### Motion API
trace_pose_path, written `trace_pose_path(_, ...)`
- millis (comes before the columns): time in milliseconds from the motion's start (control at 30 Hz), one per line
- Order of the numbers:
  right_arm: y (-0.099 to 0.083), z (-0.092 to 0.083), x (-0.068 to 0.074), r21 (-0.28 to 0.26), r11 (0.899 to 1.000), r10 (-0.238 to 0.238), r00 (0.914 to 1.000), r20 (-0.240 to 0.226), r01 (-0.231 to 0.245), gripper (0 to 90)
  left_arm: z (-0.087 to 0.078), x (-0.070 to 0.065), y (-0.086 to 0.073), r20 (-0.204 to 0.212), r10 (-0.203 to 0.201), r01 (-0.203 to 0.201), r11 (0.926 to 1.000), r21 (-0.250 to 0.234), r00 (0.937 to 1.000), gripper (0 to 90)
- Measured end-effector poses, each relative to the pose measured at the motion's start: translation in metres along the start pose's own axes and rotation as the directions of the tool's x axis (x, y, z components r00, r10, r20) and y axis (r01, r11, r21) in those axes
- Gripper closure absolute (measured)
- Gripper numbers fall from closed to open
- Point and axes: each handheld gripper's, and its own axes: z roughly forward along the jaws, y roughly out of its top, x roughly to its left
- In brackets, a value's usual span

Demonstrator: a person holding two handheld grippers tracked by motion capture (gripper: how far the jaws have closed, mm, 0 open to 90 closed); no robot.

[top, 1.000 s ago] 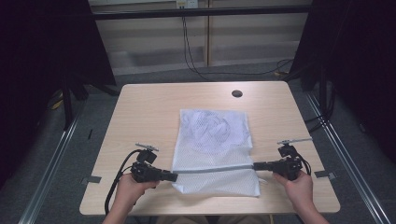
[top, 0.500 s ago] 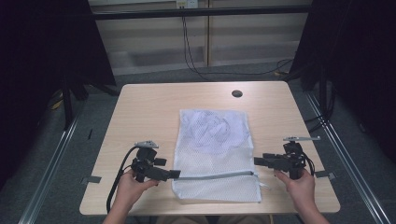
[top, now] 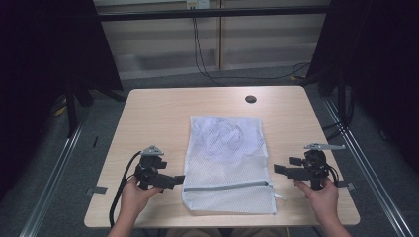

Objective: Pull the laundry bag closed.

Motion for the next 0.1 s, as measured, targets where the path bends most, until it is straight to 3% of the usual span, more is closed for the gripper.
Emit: trace_pose_path(100, -0.0003, 0.0003, -0.0016, 0.000, 1.000, -0.003, 0.9999, 0.014, 0.003, 12.3, -0.0007, 0.0026, -0.0002, -0.016, -0.004, 0.003, 0.9999, -0.012, 0.9999, 3.8)
